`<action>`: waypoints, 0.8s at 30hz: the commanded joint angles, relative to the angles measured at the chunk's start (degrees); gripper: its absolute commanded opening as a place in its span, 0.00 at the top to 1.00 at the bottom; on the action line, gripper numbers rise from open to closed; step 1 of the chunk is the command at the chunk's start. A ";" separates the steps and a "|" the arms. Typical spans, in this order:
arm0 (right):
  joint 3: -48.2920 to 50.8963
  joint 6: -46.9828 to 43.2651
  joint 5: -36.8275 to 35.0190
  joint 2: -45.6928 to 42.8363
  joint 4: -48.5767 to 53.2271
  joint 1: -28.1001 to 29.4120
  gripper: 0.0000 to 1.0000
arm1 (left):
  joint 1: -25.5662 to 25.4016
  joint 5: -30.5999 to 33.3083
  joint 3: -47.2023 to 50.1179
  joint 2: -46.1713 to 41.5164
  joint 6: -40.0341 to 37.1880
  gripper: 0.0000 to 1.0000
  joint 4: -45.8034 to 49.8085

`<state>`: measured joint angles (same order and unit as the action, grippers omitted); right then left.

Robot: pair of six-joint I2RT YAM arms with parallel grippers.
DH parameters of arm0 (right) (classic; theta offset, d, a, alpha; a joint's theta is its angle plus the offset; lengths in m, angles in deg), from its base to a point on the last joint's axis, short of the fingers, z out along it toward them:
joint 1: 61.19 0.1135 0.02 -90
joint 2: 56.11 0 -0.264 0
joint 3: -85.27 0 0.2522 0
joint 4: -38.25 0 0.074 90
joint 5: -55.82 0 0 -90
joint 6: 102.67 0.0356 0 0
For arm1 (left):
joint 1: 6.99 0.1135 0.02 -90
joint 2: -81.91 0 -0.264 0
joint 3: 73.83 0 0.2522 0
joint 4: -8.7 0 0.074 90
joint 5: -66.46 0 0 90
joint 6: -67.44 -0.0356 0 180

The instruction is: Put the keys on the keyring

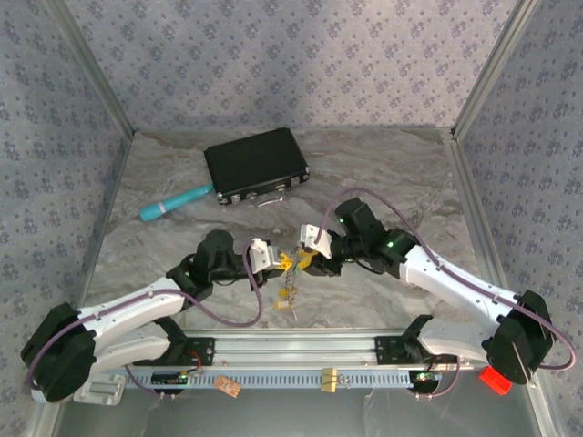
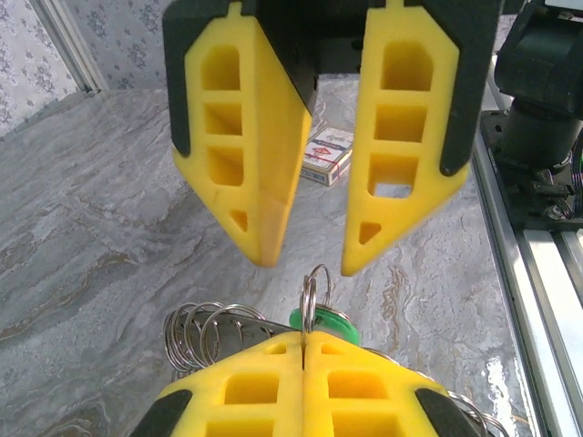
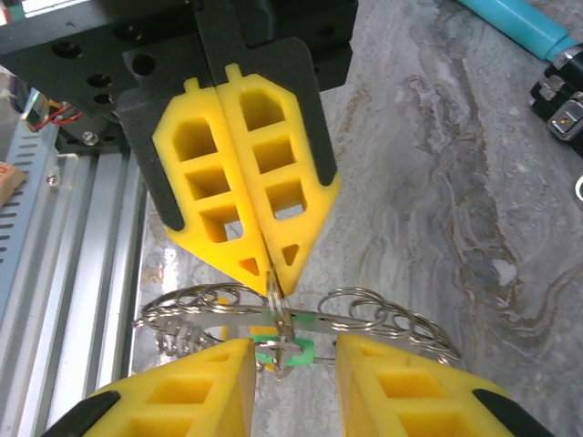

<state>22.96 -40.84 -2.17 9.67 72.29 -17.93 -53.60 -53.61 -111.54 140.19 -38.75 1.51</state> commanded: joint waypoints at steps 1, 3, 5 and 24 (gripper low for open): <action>1.16 2.82 2.53 -0.70 -3.60 0.02 0.71 | -0.10 -1.99 0.34 -0.80 1.63 1.00 -5.95; 1.23 2.94 2.62 -0.41 -3.90 0.01 0.72 | -0.07 -2.02 0.31 -0.79 1.84 1.00 -6.03; 1.30 2.94 2.75 -0.11 -4.02 0.08 0.73 | -0.06 -2.02 0.30 -0.81 1.92 1.00 -6.16; -7.14 -5.04 -4.90 3.69 8.99 3.34 1.00 | -0.14 0.81 -4.30 -1.20 -2.95 0.75 6.64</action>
<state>19.81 -42.28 -4.26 12.42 75.91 -15.70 -53.51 -52.62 -113.09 139.45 -39.38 4.66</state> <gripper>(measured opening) 0.052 0.254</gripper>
